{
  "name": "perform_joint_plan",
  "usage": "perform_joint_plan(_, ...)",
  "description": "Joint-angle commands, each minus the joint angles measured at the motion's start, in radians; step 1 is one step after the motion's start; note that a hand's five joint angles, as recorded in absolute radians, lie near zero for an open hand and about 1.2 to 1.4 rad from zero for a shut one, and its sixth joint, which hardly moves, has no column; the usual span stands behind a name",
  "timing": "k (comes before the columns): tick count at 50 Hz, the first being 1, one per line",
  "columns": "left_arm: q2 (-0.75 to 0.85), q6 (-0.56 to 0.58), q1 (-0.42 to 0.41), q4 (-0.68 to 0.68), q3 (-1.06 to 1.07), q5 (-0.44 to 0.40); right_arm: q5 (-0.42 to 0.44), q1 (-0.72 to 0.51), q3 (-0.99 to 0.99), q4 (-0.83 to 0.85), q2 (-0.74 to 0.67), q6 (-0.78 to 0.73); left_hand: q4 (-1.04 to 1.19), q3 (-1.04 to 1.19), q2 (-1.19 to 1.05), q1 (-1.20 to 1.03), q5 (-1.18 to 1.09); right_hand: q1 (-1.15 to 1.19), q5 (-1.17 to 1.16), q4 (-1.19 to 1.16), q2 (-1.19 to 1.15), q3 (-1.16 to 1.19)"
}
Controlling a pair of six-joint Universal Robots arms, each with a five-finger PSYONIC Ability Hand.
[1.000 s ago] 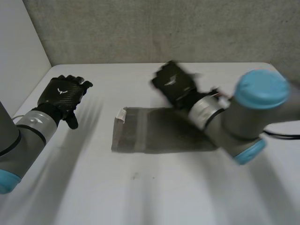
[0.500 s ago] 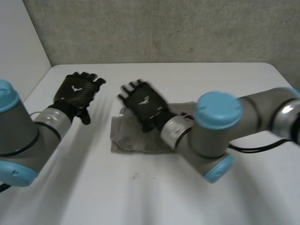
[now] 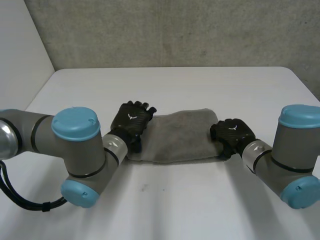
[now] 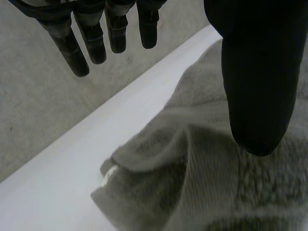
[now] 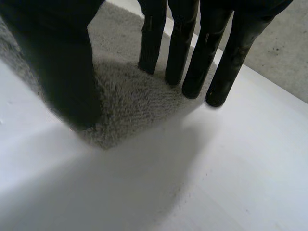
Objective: Fold the towel.
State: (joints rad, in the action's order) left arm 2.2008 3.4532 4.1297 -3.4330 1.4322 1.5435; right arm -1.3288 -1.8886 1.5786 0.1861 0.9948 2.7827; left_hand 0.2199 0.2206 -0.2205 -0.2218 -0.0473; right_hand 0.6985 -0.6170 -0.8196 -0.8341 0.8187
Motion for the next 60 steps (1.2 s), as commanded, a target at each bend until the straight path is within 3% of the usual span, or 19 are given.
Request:
perform_joint_plan(1,-0.013,-0.011,-0.012,0.012,0.025,0.05,-0.009,0.005,-0.011,0.081,-0.021,-0.005,0.026,0.025,-0.025,-0.024,-0.024,0.698,-0.605,-0.577,-0.562,0.578)
perform_joint_plan(12,-0.216,-0.009,-0.023,0.011,0.154,0.056,-0.038,-0.037,-0.147,0.092,0.039,-0.134,0.011,0.011,-0.011,-0.009,-0.009,0.698,-0.605,-0.577,-0.562,0.578)
perform_joint_plan(18,-0.335,-0.009,0.069,0.011,0.218,0.072,-0.029,-0.256,-0.267,0.096,0.016,-0.279,0.008,0.008,-0.008,-0.006,-0.006,0.698,-0.605,-0.577,-0.562,0.578)
perform_joint_plan(20,-0.38,-0.009,0.112,0.012,0.24,0.073,-0.01,-0.344,-0.308,0.096,-0.042,-0.328,0.008,0.008,-0.008,-0.006,-0.006,0.698,-0.605,-0.577,-0.562,0.578)
perform_joint_plan(23,-0.397,-0.009,0.13,0.012,0.249,0.073,0.008,-0.379,-0.322,0.096,-0.076,-0.341,0.008,0.008,-0.008,-0.006,-0.006,0.698,-0.605,-0.577,-0.562,0.578)
perform_joint_plan(25,-0.427,-0.012,0.165,0.012,0.266,0.07,0.064,-0.449,-0.341,0.098,-0.143,-0.357,0.008,0.008,-0.008,-0.006,-0.006,0.698,-0.605,-0.577,-0.562,0.578)
perform_joint_plan(28,-0.44,-0.016,0.193,0.012,0.278,0.067,0.118,-0.486,-0.351,0.095,-0.2,-0.367,0.008,0.008,-0.008,-0.006,-0.006,0.698,-0.605,-0.577,-0.562,0.578)
perform_joint_plan(34,-0.441,-0.028,0.19,0.009,0.275,0.064,0.129,-0.491,-0.364,0.095,-0.212,-0.351,0.008,0.008,-0.008,-0.006,-0.006,0.649,-0.556,-0.528,-0.513,0.529)
perform_joint_plan(36,-0.44,-0.043,0.184,0.008,0.258,0.064,0.1,-0.488,-0.362,0.095,-0.165,-0.313,0.02,0.019,-0.019,-0.018,-0.018,-0.21,0.303,0.331,0.346,-0.33)
perform_joint_plan(37,-0.44,-0.043,0.184,0.008,0.258,0.064,0.1,-0.488,-0.362,0.095,-0.165,-0.313,0.02,0.019,-0.019,-0.018,-0.018,-0.214,0.307,0.335,0.35,-0.334)
perform_joint_plan(38,-0.432,-0.054,0.181,0.006,0.245,0.063,0.07,-0.475,-0.362,0.095,-0.133,-0.258,0.023,0.022,-0.022,-0.021,-0.021,-0.487,0.58,0.609,0.623,-0.608)
perform_joint_plan(41,-0.405,-0.095,0.164,0.003,0.194,0.063,-0.018,-0.393,-0.361,0.093,-0.075,-0.07,0.029,0.028,-0.028,-0.027,-0.027,-0.524,0.617,0.645,0.66,-0.644)
perform_joint_plan(42,-0.404,-0.095,0.164,0.003,0.194,0.063,-0.018,-0.392,-0.361,0.093,-0.074,-0.069,0.029,0.028,-0.028,-0.027,-0.027,-0.524,0.617,0.645,0.66,-0.644)
perform_joint_plan(44,-0.331,-0.15,0.12,0.008,0.118,0.064,-0.079,-0.319,-0.359,0.07,-0.038,0.134,0.035,0.034,-0.034,-0.033,-0.033,-0.524,0.617,0.645,0.66,-0.644)
perform_joint_plan(46,-0.296,-0.176,0.091,0.011,0.075,0.064,-0.082,-0.291,-0.356,0.043,-0.027,0.202,0.035,0.034,-0.034,-0.033,-0.033,-0.524,0.617,0.645,0.66,-0.644)
perform_joint_plan(55,-0.04,-0.241,0.004,0.125,-0.156,0.064,-0.044,-0.216,-0.428,-0.138,-0.109,0.23,0.041,0.04,-0.04,-0.039,-0.039,-0.524,0.617,0.645,0.66,-0.644)
perform_joint_plan(60,0.036,-0.239,0.004,0.198,-0.19,0.075,0.012,-0.215,-0.48,-0.184,-0.174,0.232,0.044,0.043,-0.043,-0.042,-0.042,-0.524,0.617,0.645,0.66,-0.644)
